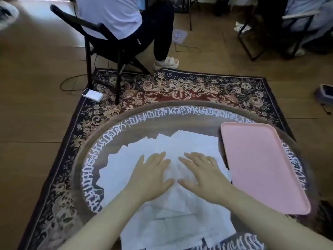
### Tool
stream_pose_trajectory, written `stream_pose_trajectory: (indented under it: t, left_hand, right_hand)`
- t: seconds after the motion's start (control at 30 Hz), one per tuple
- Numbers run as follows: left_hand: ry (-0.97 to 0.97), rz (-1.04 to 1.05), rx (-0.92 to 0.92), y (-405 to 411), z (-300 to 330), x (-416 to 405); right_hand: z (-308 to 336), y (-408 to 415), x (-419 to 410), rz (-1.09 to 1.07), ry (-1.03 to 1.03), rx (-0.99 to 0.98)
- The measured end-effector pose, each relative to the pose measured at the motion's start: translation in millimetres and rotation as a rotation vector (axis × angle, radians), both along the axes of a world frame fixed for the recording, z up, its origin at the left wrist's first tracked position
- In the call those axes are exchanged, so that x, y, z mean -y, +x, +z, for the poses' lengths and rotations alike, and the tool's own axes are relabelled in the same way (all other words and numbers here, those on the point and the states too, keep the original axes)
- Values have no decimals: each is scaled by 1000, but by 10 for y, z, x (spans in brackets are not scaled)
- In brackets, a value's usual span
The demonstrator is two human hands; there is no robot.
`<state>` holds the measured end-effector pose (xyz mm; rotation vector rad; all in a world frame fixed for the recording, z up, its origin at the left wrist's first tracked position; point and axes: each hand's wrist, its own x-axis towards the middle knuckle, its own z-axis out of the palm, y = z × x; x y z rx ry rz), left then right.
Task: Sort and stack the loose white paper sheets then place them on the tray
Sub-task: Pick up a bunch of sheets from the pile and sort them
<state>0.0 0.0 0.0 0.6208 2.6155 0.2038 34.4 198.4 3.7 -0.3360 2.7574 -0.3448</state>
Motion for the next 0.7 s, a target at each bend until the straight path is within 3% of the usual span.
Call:
stream_pose_trajectory:
  t: [0.2,0.4,0.57,0.7]
  left_hand:
    - [16,-46,-81,63,-334,149]
    - [29,-63,-172,237,-371,201]
    - [37,-35,-307,585,-325,324]
    - [55,-33,-252,848,-296,380]
  right_hand:
    - [-452,224,-58,106,53,-47]
    - [-509,398,-97,69,20,-138]
    - [-452,632,-102,-46,-67,-258]
    - [-341,754,-154,-251,-152,-216]
